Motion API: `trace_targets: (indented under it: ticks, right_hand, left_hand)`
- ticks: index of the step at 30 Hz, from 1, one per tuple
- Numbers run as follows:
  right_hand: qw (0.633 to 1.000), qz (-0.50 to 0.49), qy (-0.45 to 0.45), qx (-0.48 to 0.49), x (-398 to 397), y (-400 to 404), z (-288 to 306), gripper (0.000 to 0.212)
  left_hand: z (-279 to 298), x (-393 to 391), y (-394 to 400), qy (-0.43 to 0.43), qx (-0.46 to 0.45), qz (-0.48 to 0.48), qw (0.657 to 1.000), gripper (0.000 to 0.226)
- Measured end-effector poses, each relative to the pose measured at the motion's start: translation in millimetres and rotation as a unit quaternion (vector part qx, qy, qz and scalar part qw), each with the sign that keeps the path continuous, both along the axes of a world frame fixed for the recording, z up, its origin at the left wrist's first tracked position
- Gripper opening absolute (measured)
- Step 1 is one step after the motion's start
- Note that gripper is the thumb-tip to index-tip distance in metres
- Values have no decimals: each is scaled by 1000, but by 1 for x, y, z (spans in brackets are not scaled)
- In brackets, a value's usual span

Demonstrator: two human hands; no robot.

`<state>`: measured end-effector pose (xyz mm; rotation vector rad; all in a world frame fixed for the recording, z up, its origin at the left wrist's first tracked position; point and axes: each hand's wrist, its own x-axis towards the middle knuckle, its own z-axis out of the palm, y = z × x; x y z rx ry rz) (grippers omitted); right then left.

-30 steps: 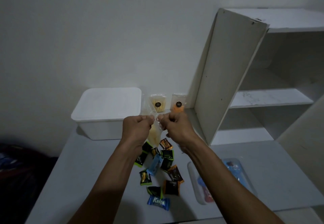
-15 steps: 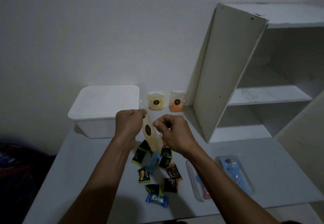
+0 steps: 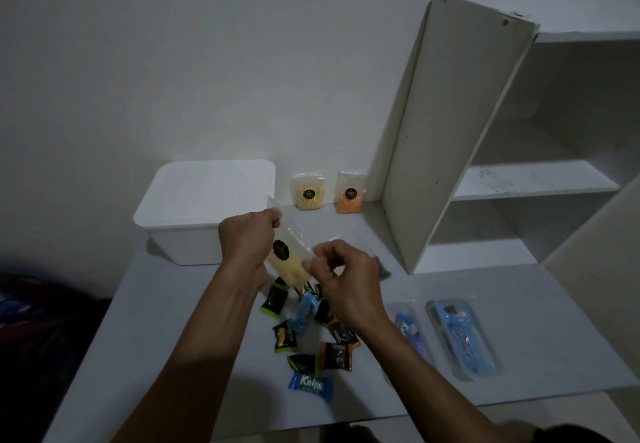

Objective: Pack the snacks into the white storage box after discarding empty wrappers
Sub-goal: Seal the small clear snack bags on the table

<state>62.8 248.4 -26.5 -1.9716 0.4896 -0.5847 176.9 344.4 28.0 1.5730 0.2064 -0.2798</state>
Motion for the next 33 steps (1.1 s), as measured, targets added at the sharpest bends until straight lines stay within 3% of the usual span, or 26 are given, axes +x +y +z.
trace_targets:
  ticks: [2, 7, 12, 14, 26, 33]
  right_hand:
    - [998, -42, -45, 24, 3, 1, -4, 6]
    - [994, -82, -47, 53, 3, -21, 0, 10]
    - [995, -61, -18, 71, 3, -62, 5, 14]
    - [995, -53, -16, 84, 7, -79, 5, 15]
    - [988, -82, -2, 132, 128, -171, -43, 12]
    - [982, -105, 25, 153, 215, -212, -90, 18]
  left_hand:
    - [-2, 1, 1, 0, 1, -4, 1000, 13]
    - [-20, 4, 9, -58, 7, 2, 998, 24]
    - [-45, 11, 4, -93, 8, -147, 985, 18]
    - [-50, 17, -6, -104, 9, -163, 981, 17]
    - [-103, 113, -96, -65, 3, -86, 994, 12]
    - [-147, 187, -157, -6, 41, 39, 998, 5]
